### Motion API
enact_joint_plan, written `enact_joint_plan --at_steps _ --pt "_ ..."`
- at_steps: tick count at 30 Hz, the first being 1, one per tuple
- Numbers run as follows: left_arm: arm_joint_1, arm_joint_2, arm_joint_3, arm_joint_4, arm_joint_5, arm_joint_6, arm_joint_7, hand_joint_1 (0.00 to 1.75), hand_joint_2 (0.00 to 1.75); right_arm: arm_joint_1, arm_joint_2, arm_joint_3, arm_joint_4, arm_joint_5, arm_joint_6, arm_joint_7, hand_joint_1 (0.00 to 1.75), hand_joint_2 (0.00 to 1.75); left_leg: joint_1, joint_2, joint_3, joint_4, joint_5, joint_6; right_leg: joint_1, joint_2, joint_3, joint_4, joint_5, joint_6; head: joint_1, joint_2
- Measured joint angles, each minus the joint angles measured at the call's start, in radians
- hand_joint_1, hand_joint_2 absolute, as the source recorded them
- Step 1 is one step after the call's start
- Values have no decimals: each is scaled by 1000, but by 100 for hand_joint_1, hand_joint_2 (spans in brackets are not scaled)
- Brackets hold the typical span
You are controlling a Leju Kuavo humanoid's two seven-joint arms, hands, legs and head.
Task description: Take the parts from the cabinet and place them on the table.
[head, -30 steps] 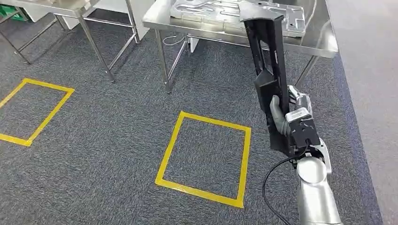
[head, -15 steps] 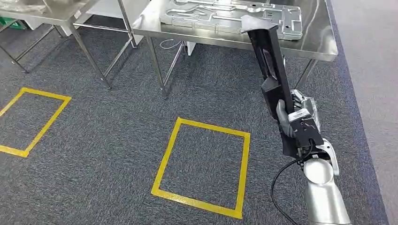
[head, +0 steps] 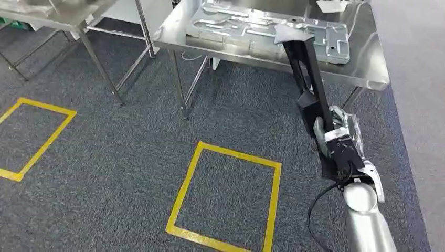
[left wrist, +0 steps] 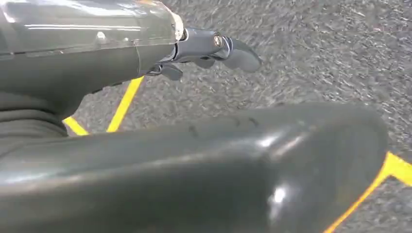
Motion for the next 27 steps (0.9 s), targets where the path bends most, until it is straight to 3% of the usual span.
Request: enact_joint_plan --at_steps 1,2,3,4,5,6,7,8,9,11,13,14,15,16,17,18,19,20,22,23,25,27 --pt "1 0 -2 0 -4 -2 2 0 0 5 -2 0 -2 6 0 4 175 175 1 -3 10 0 -10 -2 -5 0 -37 33 -37 6 0 0" --pt "3 0 -3 0 -7 -7 6 0 0 11 -2 0 -5 16 -1 11 175 175 1 -6 24 0 -21 -5 -9 0 -60 36 -53 9 0 0" --pt "5 0 -5 0 -8 -9 10 0 0 12 -4 1 -8 29 -1 21 175 175 3 -7 39 1 -32 -7 -12 -1 -64 7 -41 10 0 0" --pt "5 0 -8 0 -10 -11 11 0 0 10 -8 1 -9 38 -1 29 175 175 5 -8 56 1 -45 -10 -15 -1 -54 -54 -1 12 0 0" --pt "3 0 -11 0 -13 -13 12 0 0 9 -11 1 -13 45 0 37 175 175 7 -9 74 1 -59 -14 -17 -2 -37 -133 65 12 0 0" --pt "6 0 -13 0 -17 -16 13 0 0 6 -16 1 -16 52 1 44 175 175 6 -9 75 -1 -73 -21 -18 -4 -24 -210 163 13 0 0" --pt "4 2 -18 1 -18 -16 16 0 0 -1 -19 1 -16 55 6 52 175 175 4 -10 92 14 -86 -28 -12 -6 -32 -246 208 7 0 0" --pt "2 2 -21 1 -20 -18 17 0 0 -10 -21 3 -16 59 16 66 175 175 4 -11 86 4 -92 -36 -8 -4 -28 -240 189 -4 1 0" --pt "0 2 -24 1 -21 -19 20 0 0 -17 -22 3 -19 61 25 80 175 175 5 -10 95 -2 -96 -43 -7 -1 -25 -240 197 -11 -2 0" --pt "-3 5 -26 1 -21 -20 22 0 0 -38 -24 4 -21 60 37 91 175 175 4 -9 89 41 -78 -57 -12 4 -7 -248 187 -24 -2 0" --pt "-4 7 -28 1 -21 -23 22 0 0 -72 -29 15 -16 58 48 102 175 175 9 -8 27 156 -63 -63 -13 2 19 -254 168 -38 -2 0" --pt "-7 8 -30 1 -20 -24 20 0 0 -94 -34 24 -10 50 52 106 175 175 11 -8 -23 225 -84 -66 -13 3 28 -254 158 -42 -2 0" --pt "-7 8 -31 1 -20 -24 19 0 0 -116 -37 34 -1 42 56 113 175 175 12 -8 -69 282 -125 -70 -12 4 38 -254 148 -43 -2 0" --pt "-6 8 -32 1 -19 -24 17 0 0 -137 -43 47 14 31 58 116 175 175 12 -7 -106 319 -171 -75 -12 5 50 -254 138 -44 -2 0" --pt "-5 8 -33 1 -17 -24 16 0 0 -155 -47 57 29 23 59 118 175 175 13 -7 -127 325 -194 -77 -12 7 63 -254 128 -43 -2 0" --pt "-5 8 -33 1 -17 -24 15 0 0 -172 -51 66 43 12 62 121 175 175 13 -7 -134 302 -191 -77 -12 8 78 -254 116 -42 -2 0" --pt "-5 8 -34 1 -16 -24 13 0 0 -189 -54 74 58 2 63 123 175 175 13 -7 -125 247 -164 -76 -11 8 96 -254 104 -40 -2 0" --pt "-3 8 -34 1 -15 -24 13 0 0 -208 -58 85 71 -6 65 125 175 175 13 -7 -106 164 -101 -70 -11 8 115 -254 90 -37 -2 0" --pt "3 11 -34 1 -13 -23 13 0 0 -253 -60 105 100 -18 65 128 175 175 8 -4 -89 38 60 -52 -8 7 137 -250 68 -29 -2 0" --pt "0 13 -35 1 -10 -22 14 0 0 -272 -61 117 115 -21 65 131 175 175 3 -2 -87 38 31 -48 -6 11 135 -257 62 -22 -2 0" --pt "-1 13 -40 1 -10 -22 16 0 0 -311 -66 130 132 -26 65 140 175 175 3 -5 -80 28 34 -33 -6 10 141 -251 64 -8 -2 0" --pt "-2 12 -43 0 -9 -21 18 0 0 -347 -67 148 151 -35 63 146 175 175 9 -7 -52 16 30 -24 -10 8 134 -227 68 3 -2 0"
